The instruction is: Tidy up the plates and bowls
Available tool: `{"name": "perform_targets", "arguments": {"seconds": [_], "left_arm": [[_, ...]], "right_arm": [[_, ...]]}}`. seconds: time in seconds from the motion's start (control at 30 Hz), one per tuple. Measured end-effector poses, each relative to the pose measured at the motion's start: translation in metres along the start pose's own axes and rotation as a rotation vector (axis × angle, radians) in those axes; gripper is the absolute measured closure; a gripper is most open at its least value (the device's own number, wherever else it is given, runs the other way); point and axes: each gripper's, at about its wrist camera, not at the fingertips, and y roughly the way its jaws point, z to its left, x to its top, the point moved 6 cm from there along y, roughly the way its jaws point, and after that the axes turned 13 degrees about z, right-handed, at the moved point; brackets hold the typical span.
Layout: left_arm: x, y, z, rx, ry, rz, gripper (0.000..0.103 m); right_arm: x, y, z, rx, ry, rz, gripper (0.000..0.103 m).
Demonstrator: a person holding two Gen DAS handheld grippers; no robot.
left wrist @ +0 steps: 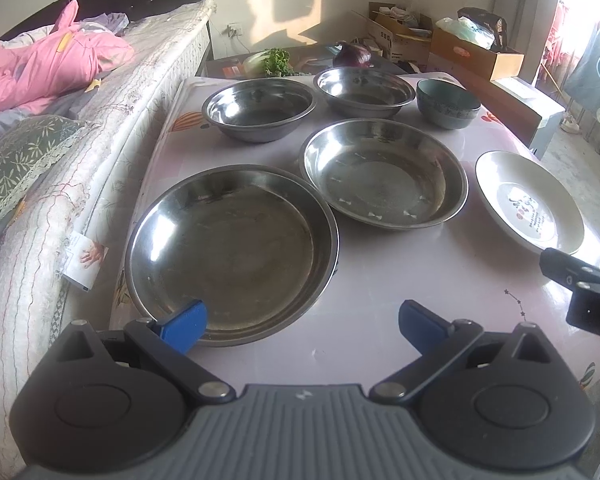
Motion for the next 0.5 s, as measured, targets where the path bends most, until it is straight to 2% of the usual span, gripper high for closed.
{"name": "perform_targets", "arguments": {"seconds": [0.5], "left_arm": [[-0.0004,0.0044,0.0039,-0.006,-0.01,0.008,0.001]], "right_arm": [[0.0005,0.0014,0.0068,0.009,-0.014,0.025,0.001]]}}
